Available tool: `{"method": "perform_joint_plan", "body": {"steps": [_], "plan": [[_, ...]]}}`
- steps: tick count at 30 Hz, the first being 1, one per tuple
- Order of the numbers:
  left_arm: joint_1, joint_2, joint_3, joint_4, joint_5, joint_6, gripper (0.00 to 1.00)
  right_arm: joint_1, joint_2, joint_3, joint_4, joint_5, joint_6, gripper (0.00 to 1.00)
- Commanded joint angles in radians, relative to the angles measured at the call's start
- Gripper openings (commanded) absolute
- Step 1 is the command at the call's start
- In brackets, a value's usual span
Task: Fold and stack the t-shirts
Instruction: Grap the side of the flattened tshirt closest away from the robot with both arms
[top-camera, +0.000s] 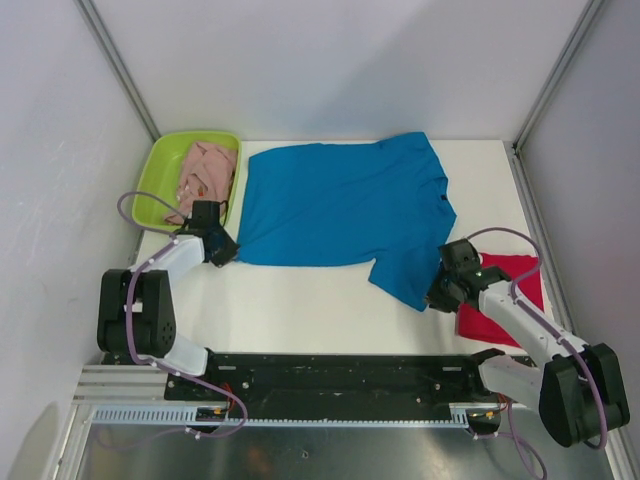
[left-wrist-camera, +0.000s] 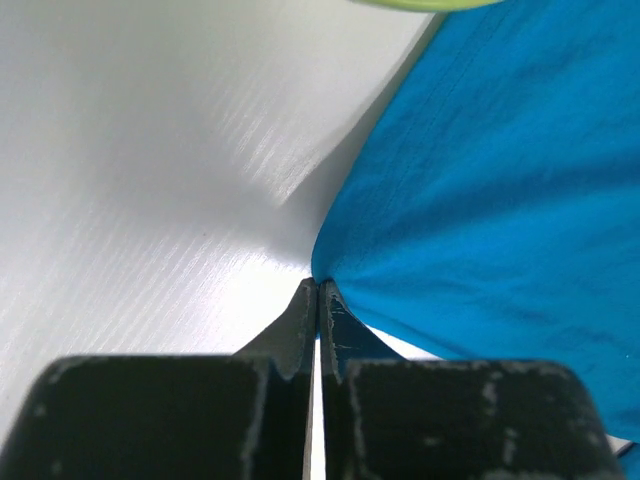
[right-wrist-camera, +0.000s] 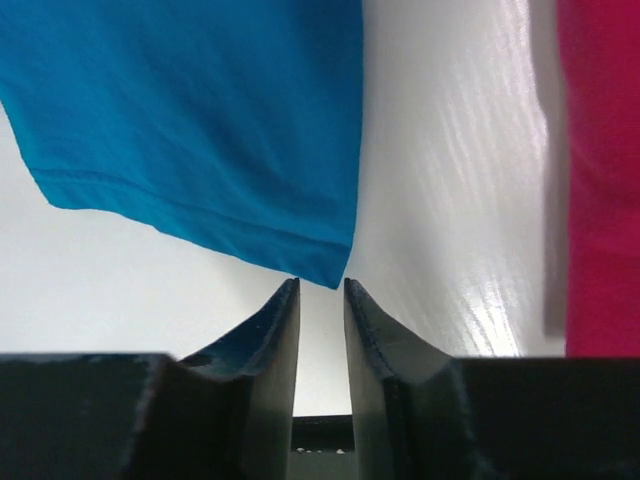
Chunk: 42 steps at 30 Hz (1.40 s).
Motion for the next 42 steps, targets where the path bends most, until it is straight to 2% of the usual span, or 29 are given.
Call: {"method": "perform_joint_plan", "body": {"steps": [1,4,7,21,30,31,35,36,42], "plan": [[0.01,-0.034,0.004,0.002,-0.036,0.013,0.01,-0.036,-0.038,0.013,-0.036,0.023,-0.013,0.34],[0.009,-0.03,0.009,0.002,-0.028,0.013,0.01,-0.044,-0.036,0.004,-0.043,0.037,-0.015,0.44],[0.009,-0.032,0.014,0.002,-0.023,0.014,0.01,-0.044,-0.033,-0.021,-0.011,0.047,0.003,0.49],[0.009,-0.037,0.003,0.002,-0.018,0.021,0.0,0.011,0.018,-0.12,0.121,0.019,0.098,0.47],[0.009,-0.032,0.0,0.003,-0.023,0.022,0.0,0.039,0.025,-0.14,0.15,0.005,0.126,0.35],[0.009,-0.031,-0.001,0.003,-0.023,0.021,0.0,0.037,0.019,-0.139,0.146,0.004,0.123,0.31],[0.009,-0.033,-0.007,0.003,-0.027,0.025,0.0,-0.01,-0.027,-0.123,0.091,-0.005,0.088,0.06],[0.009,-0.033,-0.008,0.003,-0.028,0.025,0.0,-0.027,-0.046,-0.115,0.068,-0.006,0.076,0.03],[0.009,-0.054,-0.03,0.003,-0.031,0.03,0.0,-0.102,-0.189,-0.045,-0.08,-0.042,0.017,0.0]]}}
